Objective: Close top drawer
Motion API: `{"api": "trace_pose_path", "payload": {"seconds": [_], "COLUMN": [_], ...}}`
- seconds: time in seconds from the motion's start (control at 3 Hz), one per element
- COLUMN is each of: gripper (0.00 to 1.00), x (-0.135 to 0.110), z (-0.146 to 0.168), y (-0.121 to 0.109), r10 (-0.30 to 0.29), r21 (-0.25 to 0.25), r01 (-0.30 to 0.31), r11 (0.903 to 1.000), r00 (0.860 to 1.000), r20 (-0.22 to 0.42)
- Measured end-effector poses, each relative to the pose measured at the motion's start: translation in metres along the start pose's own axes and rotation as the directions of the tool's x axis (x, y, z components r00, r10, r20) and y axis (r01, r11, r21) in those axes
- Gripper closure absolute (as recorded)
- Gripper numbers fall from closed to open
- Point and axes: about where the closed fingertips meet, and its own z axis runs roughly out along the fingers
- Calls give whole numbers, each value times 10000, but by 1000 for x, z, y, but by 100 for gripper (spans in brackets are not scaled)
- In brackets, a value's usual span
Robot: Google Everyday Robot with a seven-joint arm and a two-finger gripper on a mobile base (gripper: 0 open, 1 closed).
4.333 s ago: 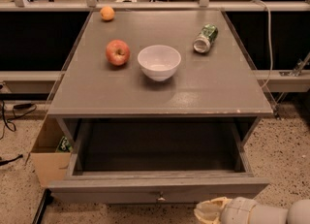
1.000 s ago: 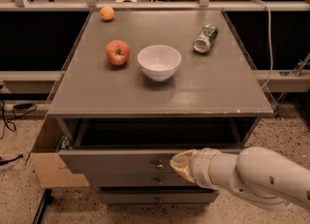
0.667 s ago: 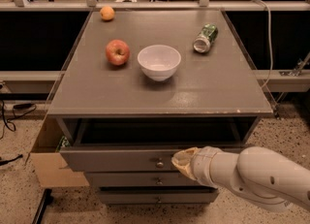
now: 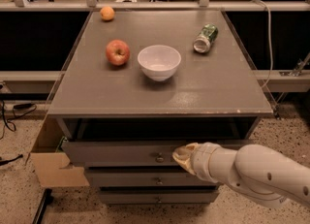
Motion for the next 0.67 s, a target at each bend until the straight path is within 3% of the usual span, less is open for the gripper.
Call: {"api": "trace_pose_path", "payload": {"seconds": [0.67], "gripper": [100], "x": [-7], "z": [18], "y": [-10], "r10": [-152], "r21": [112], "r01": [150], "r11": [9998], "r00": [9997], "r20": [182]}}
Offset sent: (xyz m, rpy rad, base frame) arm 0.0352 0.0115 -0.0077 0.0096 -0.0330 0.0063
